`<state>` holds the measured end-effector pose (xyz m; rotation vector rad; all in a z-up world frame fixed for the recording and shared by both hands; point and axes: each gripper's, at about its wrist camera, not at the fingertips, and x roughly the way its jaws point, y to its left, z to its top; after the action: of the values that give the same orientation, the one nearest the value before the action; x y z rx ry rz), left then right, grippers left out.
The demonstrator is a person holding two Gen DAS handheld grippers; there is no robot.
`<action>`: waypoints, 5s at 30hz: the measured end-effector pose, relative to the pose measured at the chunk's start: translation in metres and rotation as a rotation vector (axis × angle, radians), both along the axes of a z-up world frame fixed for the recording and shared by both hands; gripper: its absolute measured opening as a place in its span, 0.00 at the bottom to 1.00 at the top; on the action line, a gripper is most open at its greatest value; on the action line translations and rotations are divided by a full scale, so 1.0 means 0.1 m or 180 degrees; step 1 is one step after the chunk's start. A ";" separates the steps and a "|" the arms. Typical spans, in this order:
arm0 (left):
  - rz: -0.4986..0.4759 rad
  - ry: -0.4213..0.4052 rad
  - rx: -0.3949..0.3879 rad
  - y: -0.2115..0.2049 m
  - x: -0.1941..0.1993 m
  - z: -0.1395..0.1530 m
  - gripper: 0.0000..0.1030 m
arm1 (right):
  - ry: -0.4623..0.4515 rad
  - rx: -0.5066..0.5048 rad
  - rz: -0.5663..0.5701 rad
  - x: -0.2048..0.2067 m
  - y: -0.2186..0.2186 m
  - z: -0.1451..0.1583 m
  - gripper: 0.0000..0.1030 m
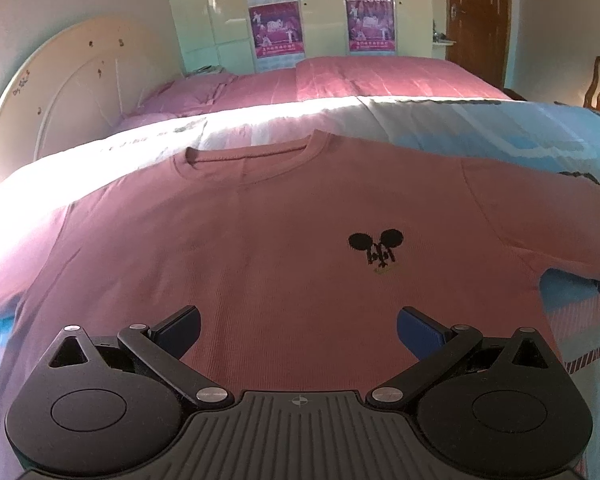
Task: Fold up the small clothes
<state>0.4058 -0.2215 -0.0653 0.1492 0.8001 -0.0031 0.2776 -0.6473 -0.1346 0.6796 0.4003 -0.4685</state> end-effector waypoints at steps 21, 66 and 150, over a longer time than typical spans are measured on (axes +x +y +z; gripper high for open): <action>0.0187 -0.0023 -0.0420 1.20 0.13 0.05 1.00 | 0.0503 -0.1059 0.0475 0.78 1.10 0.62 0.10; -0.0602 0.0080 -0.1246 1.10 1.64 -0.48 0.06 | 0.0845 -0.1139 0.0668 0.53 2.62 0.52 0.19; 0.0007 -0.0323 -0.1180 2.28 1.22 -0.75 0.06 | 0.0982 -0.1009 0.1826 1.26 2.79 0.48 0.06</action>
<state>0.5276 0.0070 -0.1400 -0.2008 0.6860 -0.1401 0.4039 -0.3681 -0.0868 0.1630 0.7657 -0.0807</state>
